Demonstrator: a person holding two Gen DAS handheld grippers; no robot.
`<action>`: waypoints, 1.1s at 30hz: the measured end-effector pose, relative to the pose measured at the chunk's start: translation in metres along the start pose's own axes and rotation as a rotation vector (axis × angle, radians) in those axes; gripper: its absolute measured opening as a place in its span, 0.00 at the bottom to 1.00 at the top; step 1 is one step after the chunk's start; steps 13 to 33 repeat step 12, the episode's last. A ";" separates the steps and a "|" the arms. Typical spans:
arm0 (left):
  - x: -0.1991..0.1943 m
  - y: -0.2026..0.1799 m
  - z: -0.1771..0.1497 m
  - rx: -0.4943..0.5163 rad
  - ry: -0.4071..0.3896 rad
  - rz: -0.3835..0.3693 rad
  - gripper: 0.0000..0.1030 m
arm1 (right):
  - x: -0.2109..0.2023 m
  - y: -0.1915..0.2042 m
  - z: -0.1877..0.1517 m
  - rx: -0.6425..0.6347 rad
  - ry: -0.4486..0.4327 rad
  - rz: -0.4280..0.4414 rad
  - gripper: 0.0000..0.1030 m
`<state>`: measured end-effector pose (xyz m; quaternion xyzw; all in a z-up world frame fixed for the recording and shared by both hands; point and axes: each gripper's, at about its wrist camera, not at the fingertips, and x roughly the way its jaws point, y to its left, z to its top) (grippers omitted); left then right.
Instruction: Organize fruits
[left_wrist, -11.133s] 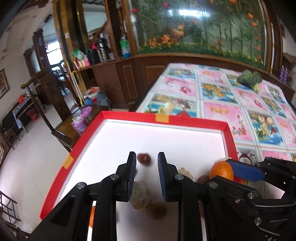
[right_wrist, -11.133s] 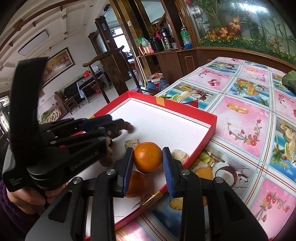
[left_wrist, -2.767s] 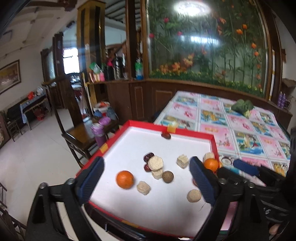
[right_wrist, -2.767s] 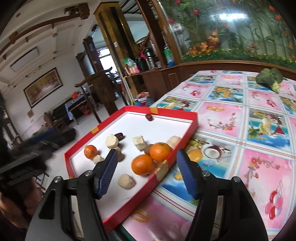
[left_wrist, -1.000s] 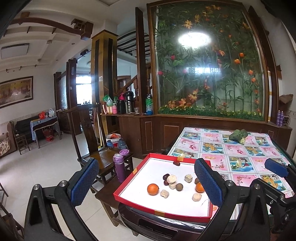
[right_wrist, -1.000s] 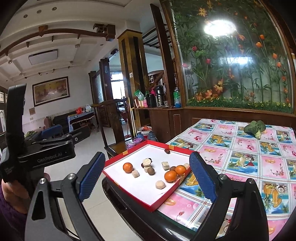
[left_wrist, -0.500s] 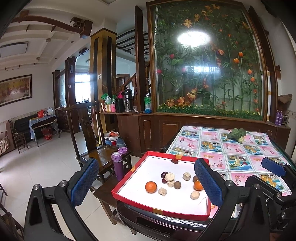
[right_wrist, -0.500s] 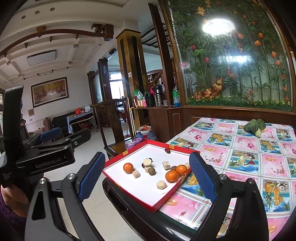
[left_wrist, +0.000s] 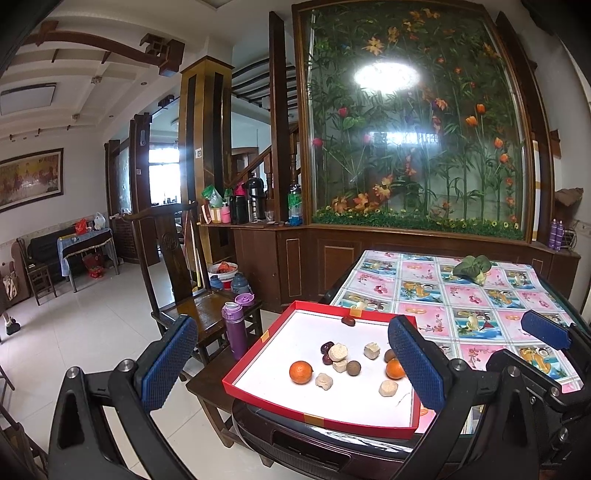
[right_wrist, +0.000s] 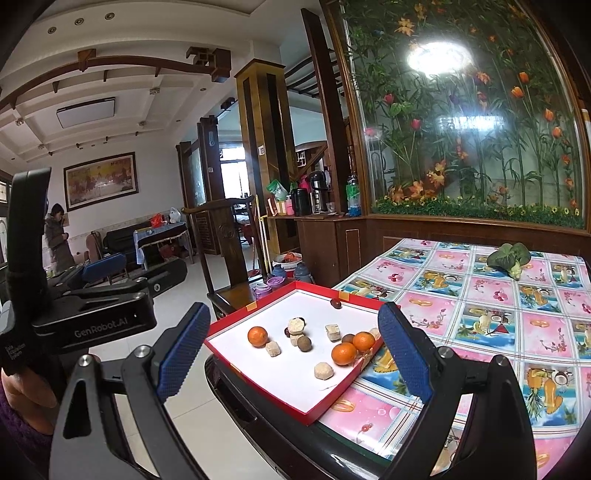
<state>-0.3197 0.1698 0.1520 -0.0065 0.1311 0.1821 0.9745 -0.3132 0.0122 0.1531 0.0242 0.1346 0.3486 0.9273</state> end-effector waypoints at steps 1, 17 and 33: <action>0.000 0.000 0.000 0.000 0.001 -0.003 1.00 | 0.001 0.000 0.001 -0.002 0.002 0.001 0.90; 0.002 -0.018 -0.001 0.006 -0.006 -0.067 1.00 | 0.014 -0.013 0.002 0.036 0.017 0.004 0.90; 0.002 -0.018 -0.001 0.006 -0.006 -0.067 1.00 | 0.014 -0.013 0.002 0.036 0.017 0.004 0.90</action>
